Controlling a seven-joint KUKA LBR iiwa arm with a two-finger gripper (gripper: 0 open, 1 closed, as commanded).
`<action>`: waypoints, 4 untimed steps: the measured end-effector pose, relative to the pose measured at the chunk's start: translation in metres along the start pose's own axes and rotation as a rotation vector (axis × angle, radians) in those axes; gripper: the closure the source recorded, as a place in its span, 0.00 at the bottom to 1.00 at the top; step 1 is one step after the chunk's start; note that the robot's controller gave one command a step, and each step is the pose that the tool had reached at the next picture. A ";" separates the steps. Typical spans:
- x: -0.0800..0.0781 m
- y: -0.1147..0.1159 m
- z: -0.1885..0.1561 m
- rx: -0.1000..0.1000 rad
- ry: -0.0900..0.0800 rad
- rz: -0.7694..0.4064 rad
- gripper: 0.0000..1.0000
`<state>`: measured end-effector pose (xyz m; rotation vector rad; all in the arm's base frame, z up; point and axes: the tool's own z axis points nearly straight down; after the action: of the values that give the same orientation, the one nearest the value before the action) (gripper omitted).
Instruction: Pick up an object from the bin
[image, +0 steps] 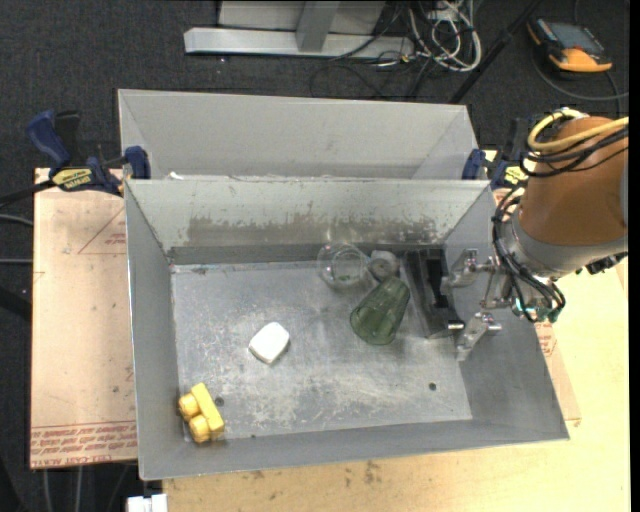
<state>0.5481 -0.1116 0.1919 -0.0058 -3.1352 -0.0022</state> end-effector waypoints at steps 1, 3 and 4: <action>-0.002 0.000 -0.004 0.001 -0.008 -0.003 0.00; -0.064 0.057 0.042 -0.003 -0.006 0.098 0.00; -0.045 0.100 0.113 0.006 -0.024 -0.014 1.00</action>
Offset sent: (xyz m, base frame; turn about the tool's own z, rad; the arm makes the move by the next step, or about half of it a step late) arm 0.0529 0.0600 -0.0462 0.0213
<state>0.5927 -0.0120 0.0787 0.0158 -3.1595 0.0072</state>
